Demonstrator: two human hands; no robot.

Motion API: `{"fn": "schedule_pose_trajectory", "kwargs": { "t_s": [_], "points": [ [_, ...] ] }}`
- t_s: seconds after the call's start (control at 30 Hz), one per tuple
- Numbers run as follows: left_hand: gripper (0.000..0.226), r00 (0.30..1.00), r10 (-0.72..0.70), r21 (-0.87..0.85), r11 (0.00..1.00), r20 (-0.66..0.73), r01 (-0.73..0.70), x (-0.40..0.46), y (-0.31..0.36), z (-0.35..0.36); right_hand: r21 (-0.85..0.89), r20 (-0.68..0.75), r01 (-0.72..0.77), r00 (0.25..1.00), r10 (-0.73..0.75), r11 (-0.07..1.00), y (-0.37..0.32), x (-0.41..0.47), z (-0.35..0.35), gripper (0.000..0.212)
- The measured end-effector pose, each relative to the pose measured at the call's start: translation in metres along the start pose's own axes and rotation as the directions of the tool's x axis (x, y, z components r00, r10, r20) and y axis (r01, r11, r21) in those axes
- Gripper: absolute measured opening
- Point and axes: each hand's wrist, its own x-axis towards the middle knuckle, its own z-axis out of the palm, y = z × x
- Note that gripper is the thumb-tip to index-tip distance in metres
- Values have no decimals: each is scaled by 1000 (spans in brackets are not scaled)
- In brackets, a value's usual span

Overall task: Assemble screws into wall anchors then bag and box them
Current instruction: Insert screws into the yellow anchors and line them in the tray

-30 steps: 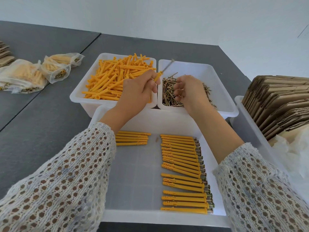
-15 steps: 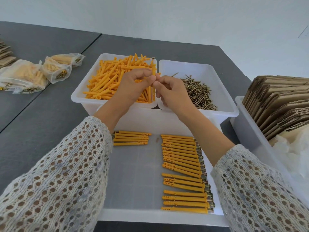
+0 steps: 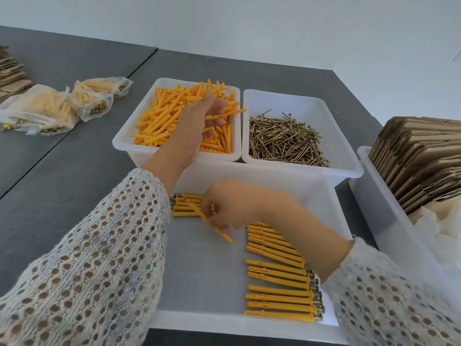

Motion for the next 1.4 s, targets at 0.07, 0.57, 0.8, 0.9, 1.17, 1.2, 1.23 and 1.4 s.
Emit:
{"fn": "schedule_pose_trajectory", "kwargs": {
  "t_s": [0.07,0.57,0.8,0.9,1.17,1.2,1.23,1.4],
  "points": [
    [36,1000,0,31,1000,-3,0,1,0,0,-167,-62,5,998,-15,986,-17,8,19,11],
    [26,994,105,269,957,39,-111,2,-7,4,-377,-308,-119,951,-4,919,-30,31,37,21],
    [19,921,382,848,460,79,-264,-10,-23,20,-112,-244,-53,970,24,992,-7,2,-6,40],
    [23,911,413,964,236,13,-121,-11,-25,23,236,-269,-18,960,83,972,16,-21,-26,40],
    [40,971,234,995,68,54,-72,-9,-27,20,392,-767,-172,482,424,904,67,-19,-27,14],
    [41,974,216,995,61,62,-77,-9,-26,20,352,-705,-304,536,464,885,73,-17,-24,17],
    [41,975,209,994,64,70,-85,-9,-26,20,297,-619,-435,590,518,850,79,-15,-22,23],
    [35,968,226,967,206,105,-153,-13,-21,19,222,-360,-609,675,644,762,89,-11,-30,37]
  ]
}}
